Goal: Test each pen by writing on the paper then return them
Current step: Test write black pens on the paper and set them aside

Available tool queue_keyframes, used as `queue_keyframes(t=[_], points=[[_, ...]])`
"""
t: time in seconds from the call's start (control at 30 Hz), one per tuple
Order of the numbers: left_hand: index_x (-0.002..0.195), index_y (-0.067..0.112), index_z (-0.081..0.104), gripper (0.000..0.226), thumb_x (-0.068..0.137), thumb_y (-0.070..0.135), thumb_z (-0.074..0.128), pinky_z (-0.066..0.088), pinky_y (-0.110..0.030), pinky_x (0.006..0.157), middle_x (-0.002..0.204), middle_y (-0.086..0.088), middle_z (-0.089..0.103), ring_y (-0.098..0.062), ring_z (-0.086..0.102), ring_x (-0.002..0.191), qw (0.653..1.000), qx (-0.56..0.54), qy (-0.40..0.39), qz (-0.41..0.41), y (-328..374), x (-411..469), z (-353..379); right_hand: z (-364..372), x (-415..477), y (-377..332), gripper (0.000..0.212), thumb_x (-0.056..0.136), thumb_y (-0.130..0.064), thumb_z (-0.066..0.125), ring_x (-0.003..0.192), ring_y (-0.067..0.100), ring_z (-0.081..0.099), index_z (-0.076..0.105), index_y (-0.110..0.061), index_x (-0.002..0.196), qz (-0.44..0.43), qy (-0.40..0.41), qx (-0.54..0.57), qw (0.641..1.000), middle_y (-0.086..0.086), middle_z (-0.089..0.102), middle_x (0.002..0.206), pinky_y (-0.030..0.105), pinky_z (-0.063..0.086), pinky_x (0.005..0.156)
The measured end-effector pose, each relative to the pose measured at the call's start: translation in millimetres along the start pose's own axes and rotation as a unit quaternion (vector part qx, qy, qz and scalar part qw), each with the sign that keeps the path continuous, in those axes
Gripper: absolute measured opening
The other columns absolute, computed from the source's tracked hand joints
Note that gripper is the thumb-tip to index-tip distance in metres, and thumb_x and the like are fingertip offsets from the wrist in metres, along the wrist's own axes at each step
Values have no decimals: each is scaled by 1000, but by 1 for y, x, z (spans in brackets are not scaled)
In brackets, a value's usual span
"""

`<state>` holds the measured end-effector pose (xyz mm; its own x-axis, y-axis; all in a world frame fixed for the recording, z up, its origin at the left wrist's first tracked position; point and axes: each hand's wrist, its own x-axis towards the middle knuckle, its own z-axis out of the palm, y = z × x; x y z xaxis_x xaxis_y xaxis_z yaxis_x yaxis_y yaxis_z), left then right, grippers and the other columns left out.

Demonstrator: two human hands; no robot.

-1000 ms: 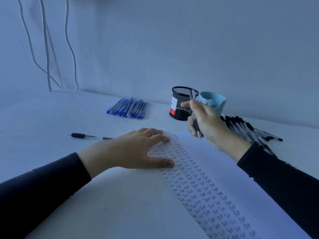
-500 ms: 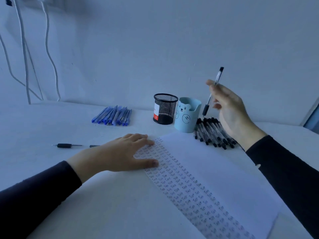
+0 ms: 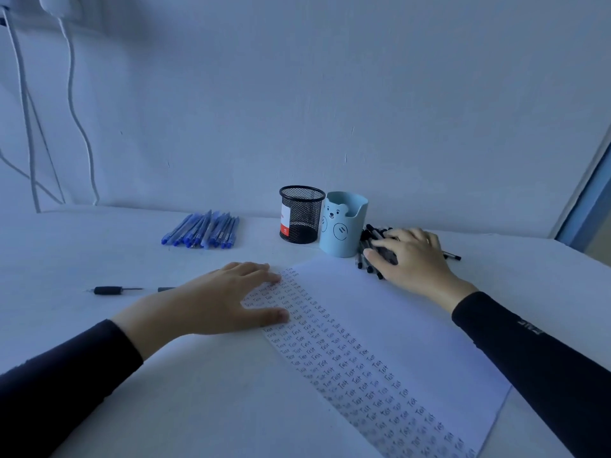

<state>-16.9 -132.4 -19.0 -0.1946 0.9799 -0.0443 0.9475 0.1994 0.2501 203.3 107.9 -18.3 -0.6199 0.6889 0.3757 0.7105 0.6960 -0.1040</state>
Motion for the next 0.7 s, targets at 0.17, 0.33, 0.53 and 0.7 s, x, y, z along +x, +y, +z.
queue_keyframes(t=[0.17,0.33,0.53,0.7], points=[[144,48,31,84,70,87,37,22,-33,116,153,22,27,-3,25,140,1000,-16,4,10,-4,0,-3,5,5,-12,59,91,-60,24,123,25,49,62,-29,125,-22,68,-4,997,-5,61,130,42,23,110],[109,42,63,30,83,56,61,48,-24,96,108,28,64,6,61,98,993,-91,79,-14,-30,-8,-34,6,4,-46,36,80,-42,40,82,29,57,70,-21,76,-121,177,51,975,-5,66,81,37,37,80],[85,39,73,21,68,42,85,43,-16,74,85,23,69,6,62,79,988,-106,47,-98,-55,-27,-66,24,14,-68,34,82,-43,43,91,21,56,68,-22,74,-235,153,116,953,-12,66,84,30,32,83],[83,38,76,13,74,30,83,47,-19,74,80,20,71,6,62,75,993,-40,12,-111,-62,-27,-67,32,14,-72,28,83,-40,48,87,21,59,67,-24,70,-251,203,89,942,-13,67,81,28,25,96]])
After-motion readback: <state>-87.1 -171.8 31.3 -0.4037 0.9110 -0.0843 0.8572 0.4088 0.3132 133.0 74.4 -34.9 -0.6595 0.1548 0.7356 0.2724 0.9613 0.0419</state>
